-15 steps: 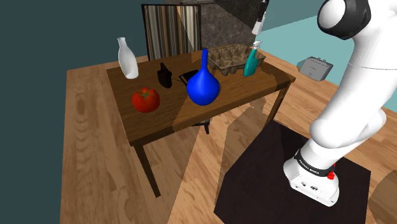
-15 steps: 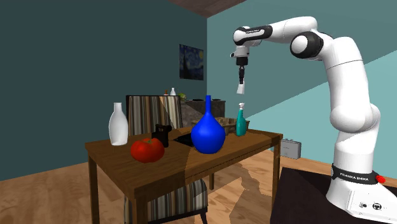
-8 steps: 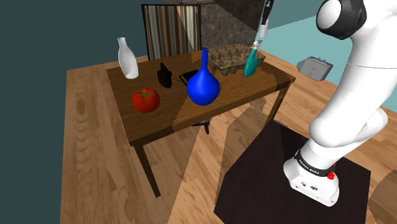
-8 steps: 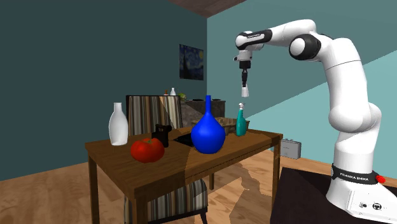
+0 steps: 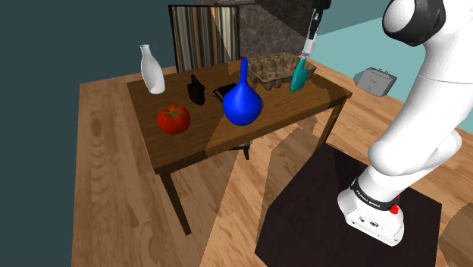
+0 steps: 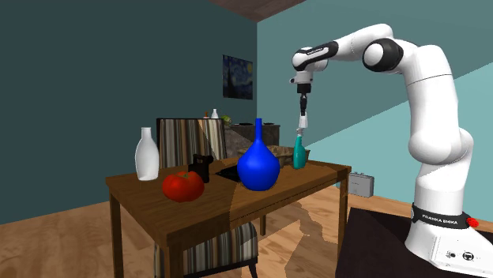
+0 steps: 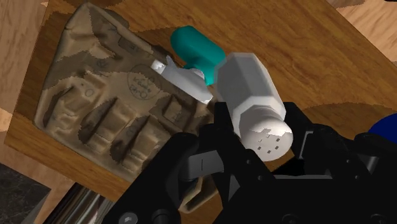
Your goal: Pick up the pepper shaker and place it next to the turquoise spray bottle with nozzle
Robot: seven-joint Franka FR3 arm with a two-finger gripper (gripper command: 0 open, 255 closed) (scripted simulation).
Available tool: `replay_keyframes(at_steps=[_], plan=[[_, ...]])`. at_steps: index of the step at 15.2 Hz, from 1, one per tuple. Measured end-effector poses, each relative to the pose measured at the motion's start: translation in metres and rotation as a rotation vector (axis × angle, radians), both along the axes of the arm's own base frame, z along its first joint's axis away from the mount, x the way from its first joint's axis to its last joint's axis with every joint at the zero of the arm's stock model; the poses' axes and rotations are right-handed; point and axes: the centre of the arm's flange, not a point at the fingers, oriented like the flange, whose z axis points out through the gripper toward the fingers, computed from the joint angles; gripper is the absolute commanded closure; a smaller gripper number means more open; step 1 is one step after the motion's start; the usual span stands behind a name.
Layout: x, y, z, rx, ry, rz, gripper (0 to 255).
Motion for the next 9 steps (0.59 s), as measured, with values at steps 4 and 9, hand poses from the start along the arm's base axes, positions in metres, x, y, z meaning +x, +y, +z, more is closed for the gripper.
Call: replay_keyframes(at_steps=[4,9], plan=[[0.000,0.001,-0.021,0.000,0.000,0.000,255],[0.000,0.000,-0.045,0.000,0.000,0.000,255]])
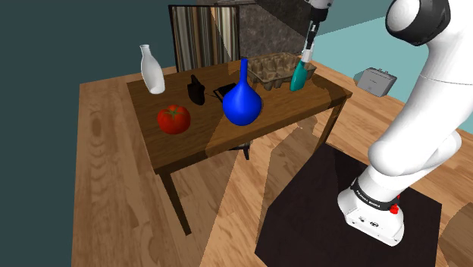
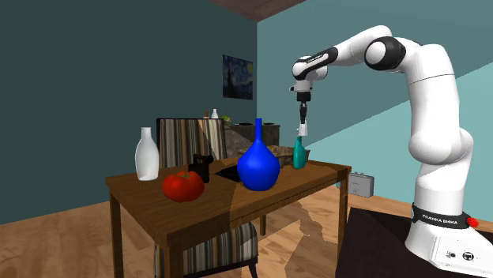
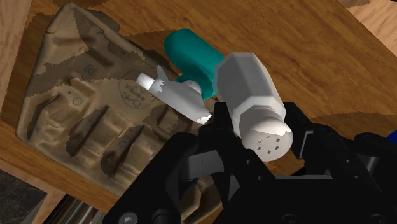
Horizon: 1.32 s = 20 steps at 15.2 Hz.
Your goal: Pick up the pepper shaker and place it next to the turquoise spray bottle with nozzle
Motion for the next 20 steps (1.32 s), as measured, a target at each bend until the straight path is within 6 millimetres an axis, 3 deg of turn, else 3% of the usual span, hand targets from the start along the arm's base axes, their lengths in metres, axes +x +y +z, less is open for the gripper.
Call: replay_keyframes(at_steps=[20], plan=[[0.000,0.000,-0.107,0.000,0.000,0.000,255]])
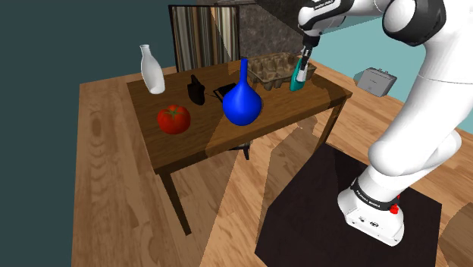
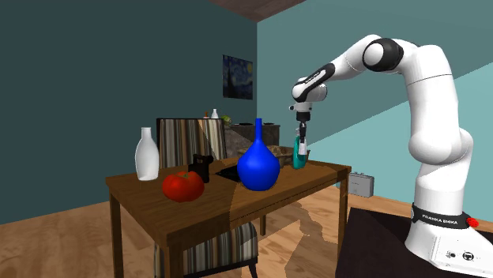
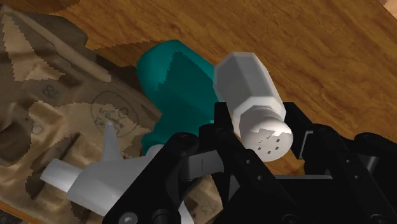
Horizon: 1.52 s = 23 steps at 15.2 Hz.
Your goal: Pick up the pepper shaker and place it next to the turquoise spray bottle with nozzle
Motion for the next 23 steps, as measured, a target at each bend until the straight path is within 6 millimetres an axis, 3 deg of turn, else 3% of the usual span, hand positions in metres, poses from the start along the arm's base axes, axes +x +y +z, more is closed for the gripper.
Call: replay_keyframes(at_steps=[16,23], plan=[[0.000,0.000,-0.083,0.000,0.000,0.000,255],[0.000,0.000,-0.088,0.000,0.000,0.000,255]])
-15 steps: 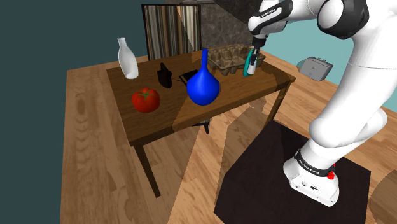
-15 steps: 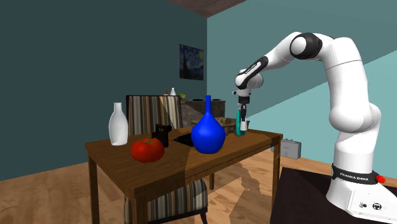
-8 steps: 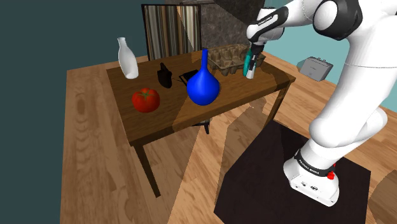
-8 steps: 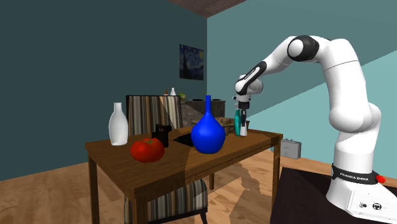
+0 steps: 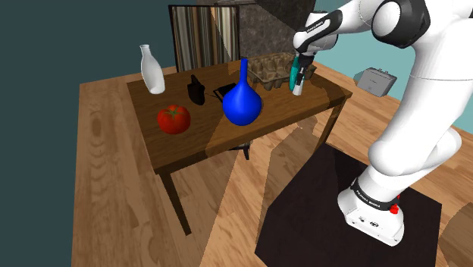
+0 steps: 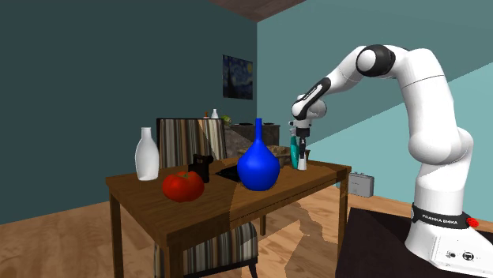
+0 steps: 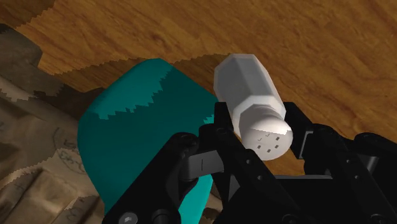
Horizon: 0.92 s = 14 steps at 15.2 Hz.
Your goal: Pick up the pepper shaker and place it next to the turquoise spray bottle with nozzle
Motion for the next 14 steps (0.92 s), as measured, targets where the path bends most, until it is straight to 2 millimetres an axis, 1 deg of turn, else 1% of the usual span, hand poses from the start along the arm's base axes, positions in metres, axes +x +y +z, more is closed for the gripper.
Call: replay_keyframes(at_steps=[1,7,8,11,12,14], plan=[[0.000,0.000,0.000,0.000,0.000,0.000,0],[0.000,0.000,0.000,0.000,0.000,0.000,0],[0.000,-0.001,0.006,0.000,0.000,0.000,0],[0.000,0.004,0.039,-0.001,-0.001,0.000,0],[-0.001,0.005,0.044,-0.001,-0.001,0.000,0],[-0.002,0.004,0.049,-0.001,-0.001,0.000,0]])
